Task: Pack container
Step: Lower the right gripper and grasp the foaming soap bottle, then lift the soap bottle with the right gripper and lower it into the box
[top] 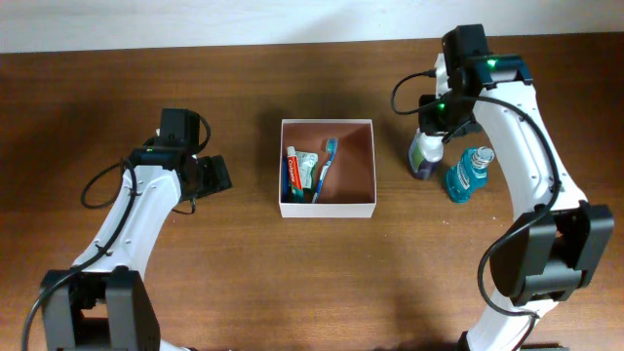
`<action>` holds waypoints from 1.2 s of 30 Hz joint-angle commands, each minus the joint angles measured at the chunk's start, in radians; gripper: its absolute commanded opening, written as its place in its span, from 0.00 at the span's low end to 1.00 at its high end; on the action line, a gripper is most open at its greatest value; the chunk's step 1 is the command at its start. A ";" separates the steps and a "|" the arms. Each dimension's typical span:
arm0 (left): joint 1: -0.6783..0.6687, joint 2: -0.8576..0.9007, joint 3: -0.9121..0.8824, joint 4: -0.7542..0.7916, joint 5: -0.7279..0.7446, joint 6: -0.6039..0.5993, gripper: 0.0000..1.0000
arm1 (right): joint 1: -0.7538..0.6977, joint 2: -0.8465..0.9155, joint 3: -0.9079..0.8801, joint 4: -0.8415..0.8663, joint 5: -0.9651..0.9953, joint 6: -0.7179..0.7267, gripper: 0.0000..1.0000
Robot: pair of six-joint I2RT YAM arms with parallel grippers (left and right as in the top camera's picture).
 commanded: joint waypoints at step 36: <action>0.002 0.009 0.002 0.000 -0.007 -0.003 0.99 | 0.269 -0.018 0.555 -0.290 0.019 0.257 0.19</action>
